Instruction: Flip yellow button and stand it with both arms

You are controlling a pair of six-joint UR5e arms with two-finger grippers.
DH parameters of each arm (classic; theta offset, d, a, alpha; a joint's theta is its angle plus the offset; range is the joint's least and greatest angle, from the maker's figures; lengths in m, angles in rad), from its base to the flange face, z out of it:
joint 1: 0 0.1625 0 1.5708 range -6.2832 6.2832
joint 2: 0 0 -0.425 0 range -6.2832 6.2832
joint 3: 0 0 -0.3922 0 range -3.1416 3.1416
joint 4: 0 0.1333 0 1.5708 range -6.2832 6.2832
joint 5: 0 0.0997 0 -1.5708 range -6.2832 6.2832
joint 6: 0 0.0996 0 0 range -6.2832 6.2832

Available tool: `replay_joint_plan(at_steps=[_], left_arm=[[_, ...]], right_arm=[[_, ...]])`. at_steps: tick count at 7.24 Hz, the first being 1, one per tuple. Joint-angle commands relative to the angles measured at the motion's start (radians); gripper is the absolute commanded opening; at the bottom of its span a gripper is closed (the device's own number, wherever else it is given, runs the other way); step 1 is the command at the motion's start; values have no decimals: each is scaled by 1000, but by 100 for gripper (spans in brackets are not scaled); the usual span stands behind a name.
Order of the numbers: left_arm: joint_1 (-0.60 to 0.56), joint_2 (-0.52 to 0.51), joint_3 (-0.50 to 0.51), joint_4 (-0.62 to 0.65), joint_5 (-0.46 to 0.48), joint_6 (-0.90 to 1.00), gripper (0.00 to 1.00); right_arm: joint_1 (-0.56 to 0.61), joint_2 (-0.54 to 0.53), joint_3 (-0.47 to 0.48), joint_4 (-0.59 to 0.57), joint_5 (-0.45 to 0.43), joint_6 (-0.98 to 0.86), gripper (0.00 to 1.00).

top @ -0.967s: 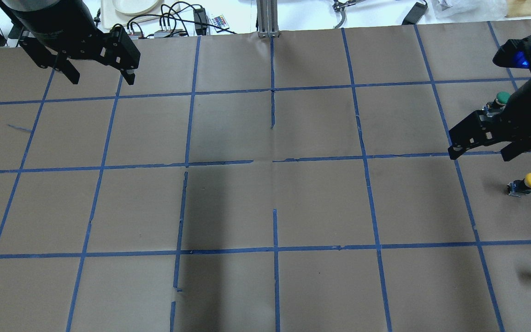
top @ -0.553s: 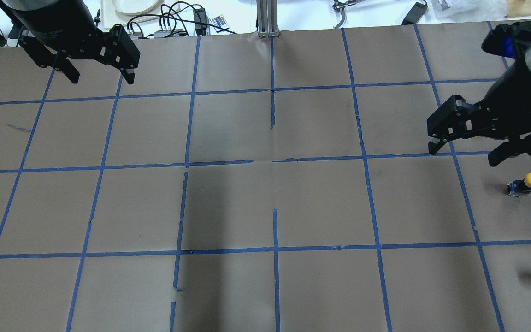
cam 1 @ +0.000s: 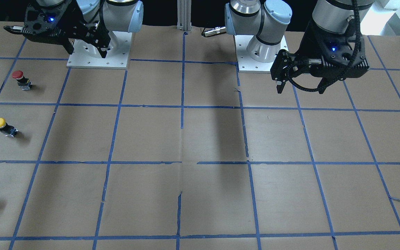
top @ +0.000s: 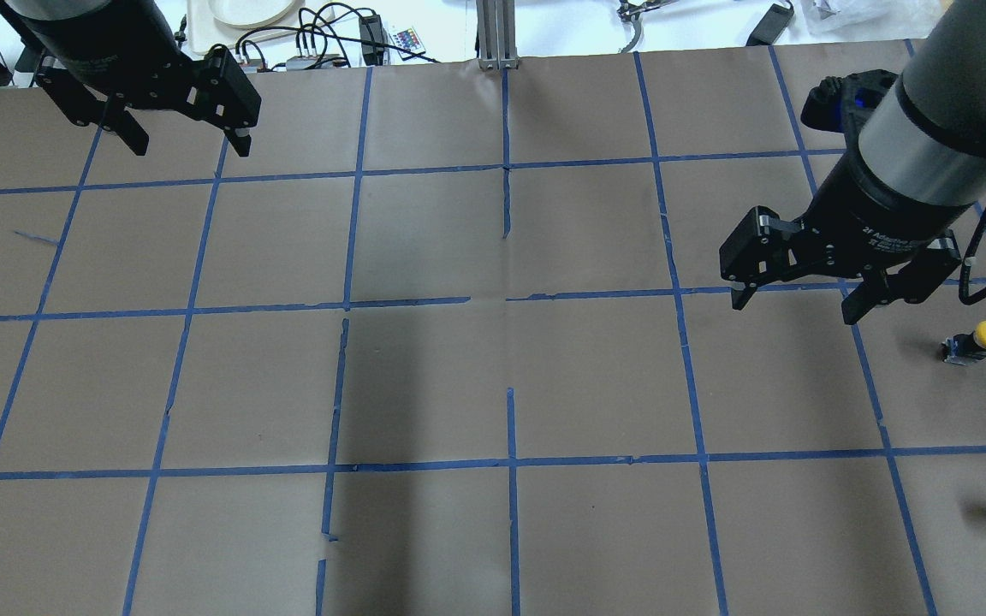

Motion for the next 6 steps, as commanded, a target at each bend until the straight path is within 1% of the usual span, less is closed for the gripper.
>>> replay_joint_plan(at_steps=[1,2,6], left_arm=[[0,0,0,0,-5,0,100],[0,0,0,0,-5,0,100],[3,-2,-1,0,-12,-6,100]], right_arm=[[34,-1,27,-23,-18,22,100],[35,2,27,-75,-20,19,100],[33,-1,27,-89,-28,8,100]])
